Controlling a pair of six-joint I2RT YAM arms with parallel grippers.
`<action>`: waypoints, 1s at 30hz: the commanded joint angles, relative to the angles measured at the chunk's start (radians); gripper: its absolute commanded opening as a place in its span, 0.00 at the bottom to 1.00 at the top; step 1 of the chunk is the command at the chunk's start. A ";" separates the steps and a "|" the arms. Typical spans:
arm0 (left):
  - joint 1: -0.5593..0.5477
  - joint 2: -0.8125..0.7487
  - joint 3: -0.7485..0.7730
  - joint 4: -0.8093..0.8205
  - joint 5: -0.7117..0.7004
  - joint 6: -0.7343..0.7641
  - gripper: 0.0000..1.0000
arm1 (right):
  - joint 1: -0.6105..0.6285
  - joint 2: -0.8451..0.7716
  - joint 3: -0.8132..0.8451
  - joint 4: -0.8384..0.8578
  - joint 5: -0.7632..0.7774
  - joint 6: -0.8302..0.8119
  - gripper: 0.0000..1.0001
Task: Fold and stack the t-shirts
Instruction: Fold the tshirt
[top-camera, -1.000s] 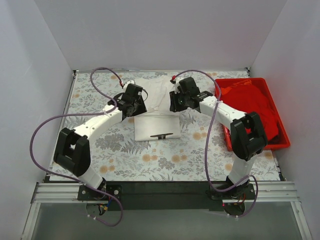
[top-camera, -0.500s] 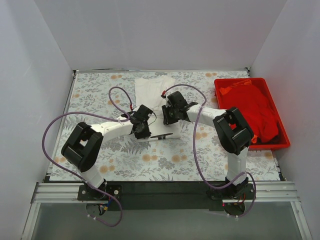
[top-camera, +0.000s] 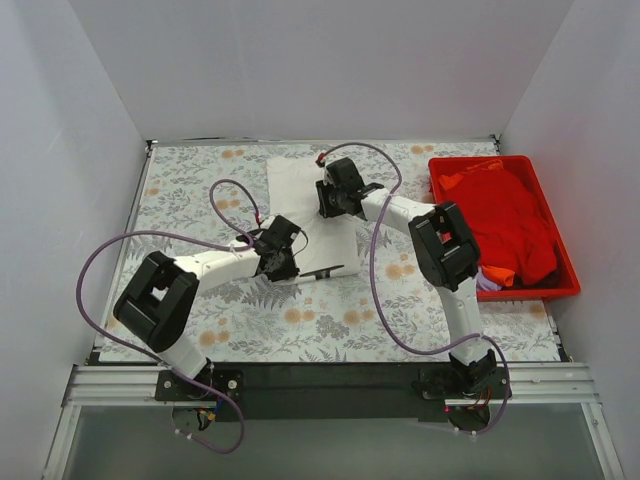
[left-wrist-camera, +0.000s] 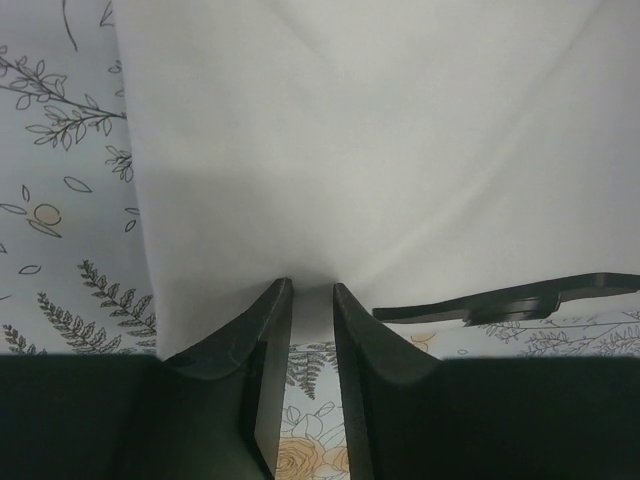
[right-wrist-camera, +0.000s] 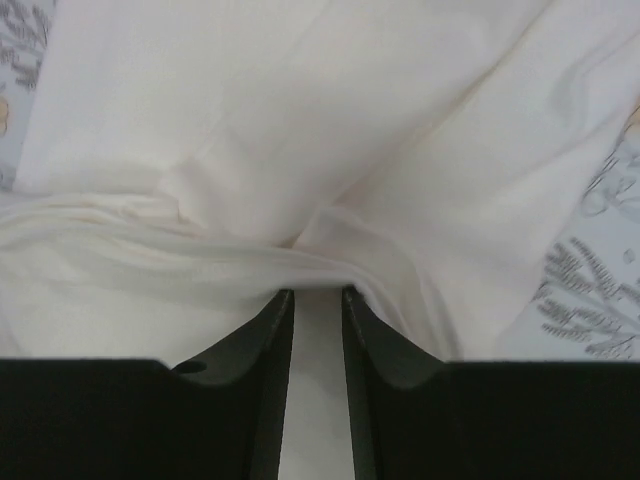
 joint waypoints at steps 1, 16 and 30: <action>-0.007 -0.051 -0.078 -0.108 0.011 0.004 0.23 | -0.055 0.042 0.160 0.038 0.051 -0.030 0.33; -0.008 -0.269 -0.213 -0.143 0.080 -0.058 0.24 | 0.074 -0.259 -0.291 0.282 -0.481 0.057 0.34; -0.007 -0.289 -0.247 -0.138 0.094 -0.068 0.24 | 0.148 -0.001 -0.126 0.333 -0.466 0.080 0.33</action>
